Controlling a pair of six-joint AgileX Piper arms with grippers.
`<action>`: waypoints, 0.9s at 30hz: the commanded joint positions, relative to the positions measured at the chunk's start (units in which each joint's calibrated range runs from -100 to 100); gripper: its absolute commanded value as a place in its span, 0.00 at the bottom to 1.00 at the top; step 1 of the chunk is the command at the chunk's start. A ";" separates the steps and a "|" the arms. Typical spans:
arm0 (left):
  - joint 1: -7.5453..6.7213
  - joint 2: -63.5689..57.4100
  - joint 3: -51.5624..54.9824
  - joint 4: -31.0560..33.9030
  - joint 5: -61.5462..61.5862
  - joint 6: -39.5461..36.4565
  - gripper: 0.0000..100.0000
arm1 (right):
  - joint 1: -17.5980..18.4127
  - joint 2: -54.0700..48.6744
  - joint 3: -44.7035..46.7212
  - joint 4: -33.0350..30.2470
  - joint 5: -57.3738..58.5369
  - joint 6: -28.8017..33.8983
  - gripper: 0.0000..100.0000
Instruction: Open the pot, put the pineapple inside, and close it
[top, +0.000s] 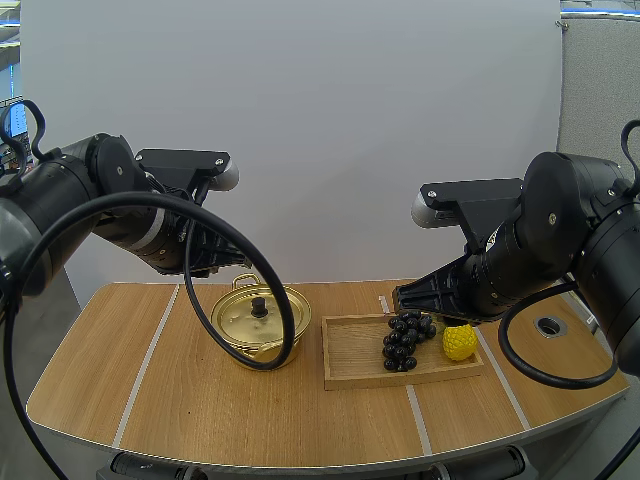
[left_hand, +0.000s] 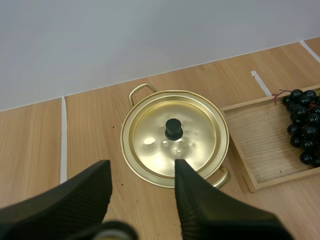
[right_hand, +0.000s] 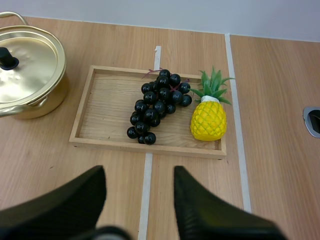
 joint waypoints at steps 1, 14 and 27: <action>0.08 0.21 -0.22 -0.71 1.20 3.54 1.00 | -0.24 -0.12 -0.41 -0.02 0.00 0.14 1.00; 0.08 0.21 -0.22 -1.99 7.16 14.37 1.00 | -0.24 -0.12 -0.41 0.08 0.00 0.14 1.00; -0.07 14.84 -2.39 -7.31 8.14 23.45 1.00 | -0.24 -0.12 -0.41 0.08 0.00 0.14 1.00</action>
